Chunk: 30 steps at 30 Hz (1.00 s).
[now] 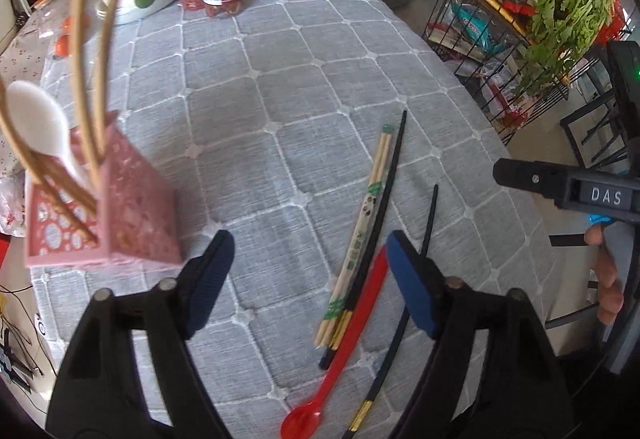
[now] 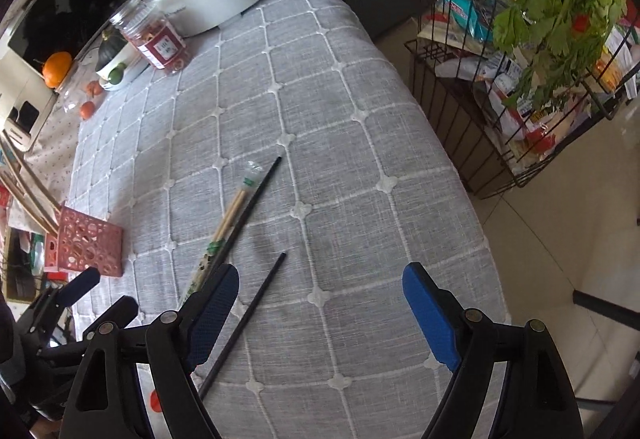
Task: Organize utensils
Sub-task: 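Grasp the green-labelled wooden chopstick with the left tool, then grasp a black chopstick with the right tool while the left tool lifts its chopstick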
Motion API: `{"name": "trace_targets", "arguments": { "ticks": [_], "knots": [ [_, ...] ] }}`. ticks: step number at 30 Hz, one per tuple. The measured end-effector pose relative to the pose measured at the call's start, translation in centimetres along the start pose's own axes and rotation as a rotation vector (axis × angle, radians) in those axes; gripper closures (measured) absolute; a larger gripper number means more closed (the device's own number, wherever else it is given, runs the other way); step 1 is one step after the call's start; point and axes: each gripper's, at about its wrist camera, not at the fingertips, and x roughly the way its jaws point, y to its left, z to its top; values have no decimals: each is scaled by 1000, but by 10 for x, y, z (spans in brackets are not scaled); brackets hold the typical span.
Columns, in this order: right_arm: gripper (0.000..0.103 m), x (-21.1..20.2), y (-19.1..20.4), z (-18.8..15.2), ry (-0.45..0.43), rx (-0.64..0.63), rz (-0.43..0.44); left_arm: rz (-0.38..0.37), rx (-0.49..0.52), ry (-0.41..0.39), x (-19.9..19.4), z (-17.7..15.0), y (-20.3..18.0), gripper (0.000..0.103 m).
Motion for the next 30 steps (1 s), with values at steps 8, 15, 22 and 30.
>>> {"name": "trace_targets", "arguments": {
  "ticks": [8,15,22,30],
  "knots": [
    [18,14,-16,9,37,25,-22,-20,69,74,51,33,-37,81],
    [18,18,-15,16,39,1,-28,-15,105,110,72,54,-51,90],
    [18,24,-28,20,48,4,-53,-7,133,139,80,55,-57,90],
    [18,35,-36,17,83,31,-50,56,153,100,75,57,-60,96]
  ]
}}
